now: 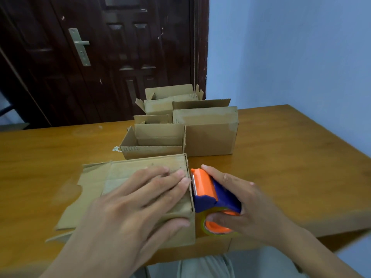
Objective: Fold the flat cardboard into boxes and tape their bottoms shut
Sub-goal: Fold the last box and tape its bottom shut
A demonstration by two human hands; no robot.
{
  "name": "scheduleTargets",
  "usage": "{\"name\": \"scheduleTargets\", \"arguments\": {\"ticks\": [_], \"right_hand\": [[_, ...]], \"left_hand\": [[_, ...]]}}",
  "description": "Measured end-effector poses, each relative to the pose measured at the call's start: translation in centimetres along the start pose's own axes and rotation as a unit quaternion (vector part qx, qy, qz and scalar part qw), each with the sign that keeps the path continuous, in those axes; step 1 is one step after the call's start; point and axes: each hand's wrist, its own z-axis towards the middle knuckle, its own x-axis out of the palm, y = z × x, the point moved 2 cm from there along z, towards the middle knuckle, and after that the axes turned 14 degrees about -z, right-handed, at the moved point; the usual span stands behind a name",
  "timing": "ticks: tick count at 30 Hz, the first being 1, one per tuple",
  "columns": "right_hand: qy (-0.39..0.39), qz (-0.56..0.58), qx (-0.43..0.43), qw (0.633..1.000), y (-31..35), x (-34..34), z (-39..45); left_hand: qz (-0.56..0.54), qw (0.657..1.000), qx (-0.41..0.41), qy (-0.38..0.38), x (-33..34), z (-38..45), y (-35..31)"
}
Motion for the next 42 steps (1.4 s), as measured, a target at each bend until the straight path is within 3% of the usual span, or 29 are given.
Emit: {"name": "scheduleTargets", "arguments": {"ticks": [9, 13, 15, 19, 23, 28, 34, 39, 42], "right_hand": [[-0.002, 0.011, 0.02, 1.0, 0.6, 0.0, -0.2], [0.001, 0.005, 0.02, 1.0, 0.6, 0.3, -0.3], [-0.01, 0.009, 0.023, 1.0, 0.4, 0.4, -0.2], [-0.021, 0.008, 0.021, 1.0, 0.6, 0.4, 0.1], [-0.02, -0.019, -0.008, 1.0, 1.7, -1.3, 1.3], [-0.04, -0.147, -0.054, 0.987, 5.1, -9.4, 4.3], [0.027, -0.298, -0.104, 0.949, 11.7, -16.3, 9.1], [0.128, -0.359, -0.147, 0.913, 14.9, -14.1, 12.2], [0.143, -0.385, -0.184, 0.893, 16.3, -12.0, 13.5]], "left_hand": [[0.004, 0.999, -0.035, 0.034, -1.7, 1.3, -1.3], [-0.01, 0.985, -0.117, 0.129, -2.4, 2.9, -1.2], [0.016, 0.981, -0.085, 0.174, -2.7, 3.8, -0.5], [0.027, 0.983, -0.015, 0.179, -3.1, 4.4, 0.8], [-0.028, 0.994, 0.013, 0.108, -4.0, 3.8, 1.4], [-0.171, 0.981, 0.008, -0.088, -6.4, 3.1, 1.7], [-0.341, 0.895, 0.018, -0.288, -5.3, 0.9, 2.5], [-0.425, 0.828, -0.017, -0.366, -1.5, -2.4, 4.4], [-0.456, 0.789, -0.053, -0.41, 0.8, -4.1, 5.5]]}}
